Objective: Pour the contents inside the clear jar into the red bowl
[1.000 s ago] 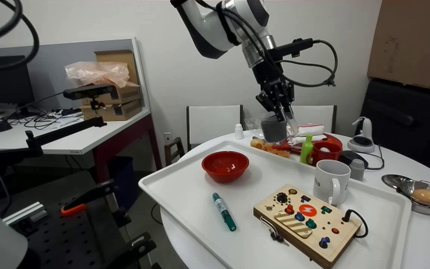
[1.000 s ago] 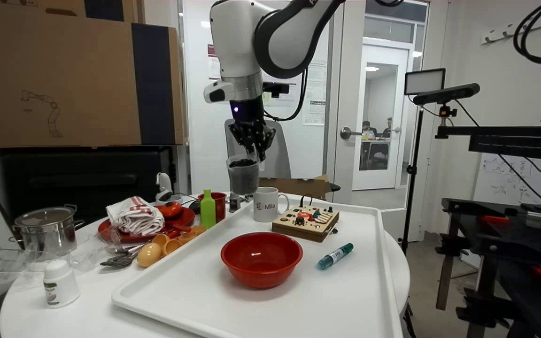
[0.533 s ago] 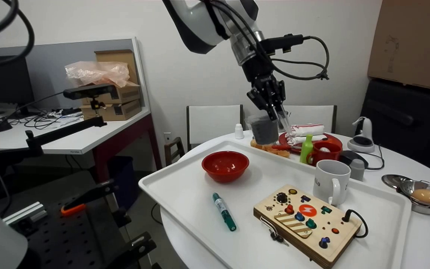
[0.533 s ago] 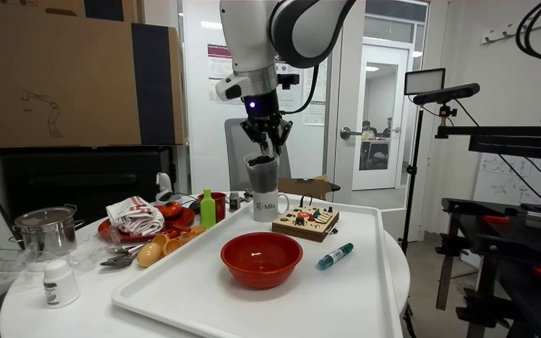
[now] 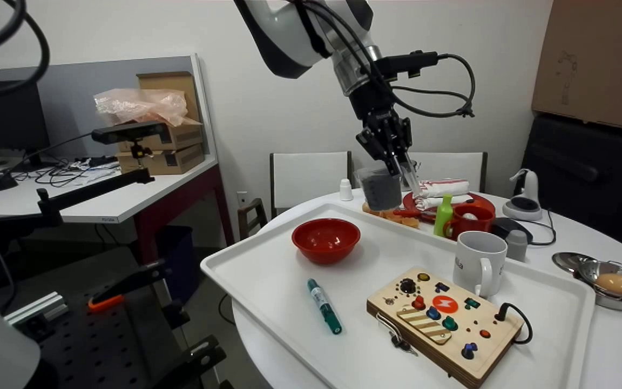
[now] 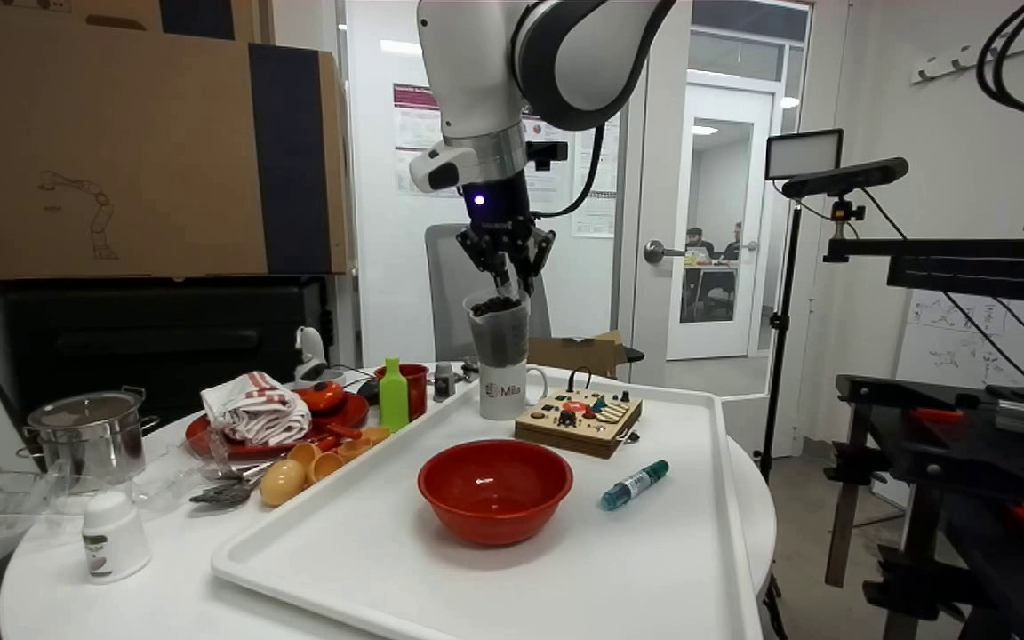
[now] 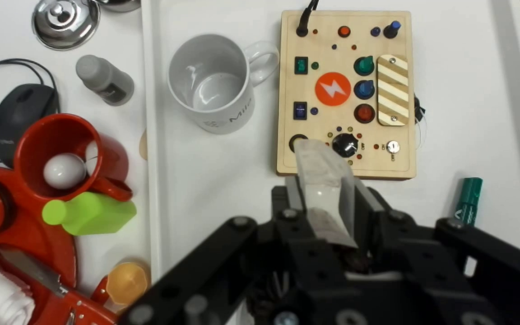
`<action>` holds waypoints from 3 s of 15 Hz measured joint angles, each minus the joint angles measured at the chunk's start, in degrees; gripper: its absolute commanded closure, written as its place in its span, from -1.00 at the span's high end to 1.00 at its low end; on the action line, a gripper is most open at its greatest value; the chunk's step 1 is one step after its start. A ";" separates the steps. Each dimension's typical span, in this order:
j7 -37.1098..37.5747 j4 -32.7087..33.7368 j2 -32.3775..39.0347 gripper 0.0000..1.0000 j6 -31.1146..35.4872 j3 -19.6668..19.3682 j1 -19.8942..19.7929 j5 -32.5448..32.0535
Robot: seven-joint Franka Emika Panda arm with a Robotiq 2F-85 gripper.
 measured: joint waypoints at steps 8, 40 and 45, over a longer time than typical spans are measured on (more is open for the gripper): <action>0.55 -2.07 -0.02 -0.68 0.03 1.94 1.42 -2.73; 19.57 -8.47 -0.39 -0.69 -23.49 10.09 9.71 -37.56; 19.66 -8.47 -0.21 -0.68 -25.30 10.93 10.36 -38.21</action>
